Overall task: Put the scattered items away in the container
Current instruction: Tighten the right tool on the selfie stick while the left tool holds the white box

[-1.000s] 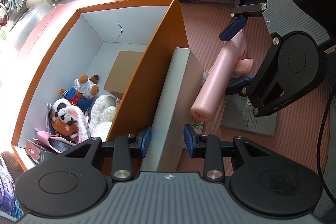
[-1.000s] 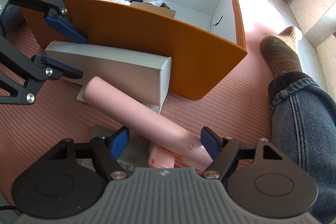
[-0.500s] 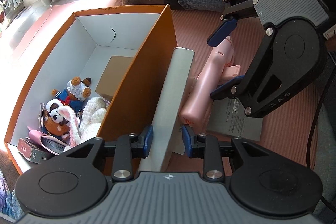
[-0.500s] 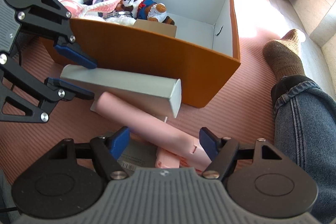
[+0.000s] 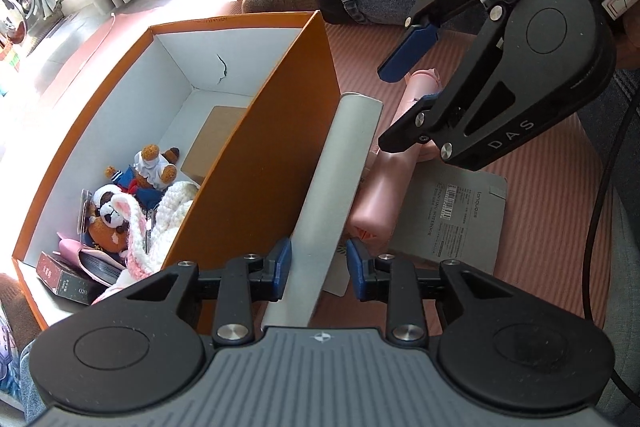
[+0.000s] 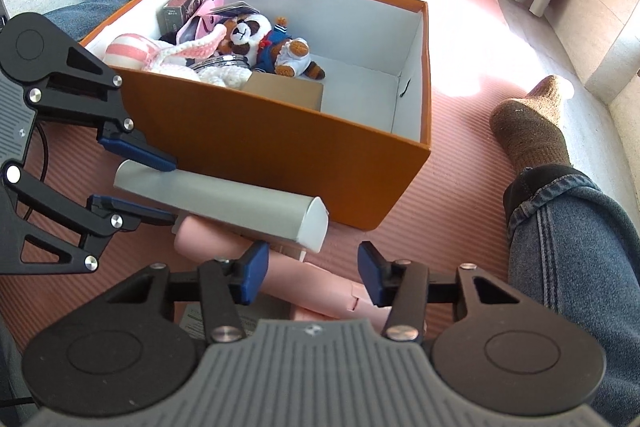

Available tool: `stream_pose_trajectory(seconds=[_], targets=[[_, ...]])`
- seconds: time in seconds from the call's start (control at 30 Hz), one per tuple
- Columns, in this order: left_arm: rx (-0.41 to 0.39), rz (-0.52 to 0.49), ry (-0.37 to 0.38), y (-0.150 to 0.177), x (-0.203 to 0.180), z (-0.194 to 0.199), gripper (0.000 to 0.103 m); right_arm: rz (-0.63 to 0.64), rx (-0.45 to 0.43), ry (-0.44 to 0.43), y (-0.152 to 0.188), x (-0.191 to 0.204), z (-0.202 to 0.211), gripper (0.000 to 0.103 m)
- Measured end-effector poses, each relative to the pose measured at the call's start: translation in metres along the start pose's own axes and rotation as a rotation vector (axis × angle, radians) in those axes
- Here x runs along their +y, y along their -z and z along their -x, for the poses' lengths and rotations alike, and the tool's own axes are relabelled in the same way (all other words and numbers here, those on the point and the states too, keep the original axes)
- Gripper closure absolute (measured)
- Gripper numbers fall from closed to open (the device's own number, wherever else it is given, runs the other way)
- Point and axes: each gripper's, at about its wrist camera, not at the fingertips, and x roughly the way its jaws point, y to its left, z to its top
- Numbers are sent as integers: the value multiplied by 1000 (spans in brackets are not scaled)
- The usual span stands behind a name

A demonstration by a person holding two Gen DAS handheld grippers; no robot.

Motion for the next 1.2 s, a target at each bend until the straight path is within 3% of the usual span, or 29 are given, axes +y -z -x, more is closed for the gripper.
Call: stream_pose_trajectory(seconds=[0.77, 0.97, 1.2], targets=[[70, -168, 18, -12, -3, -10, 69, 25, -3, -12, 3, 7, -3, 52], [74, -191, 66, -14, -4, -10, 69, 32, -6, -27, 3, 9, -3, 56], [79, -166, 26, -17, -7, -22, 68, 29, -8, -27, 3, 9, -4, 57]])
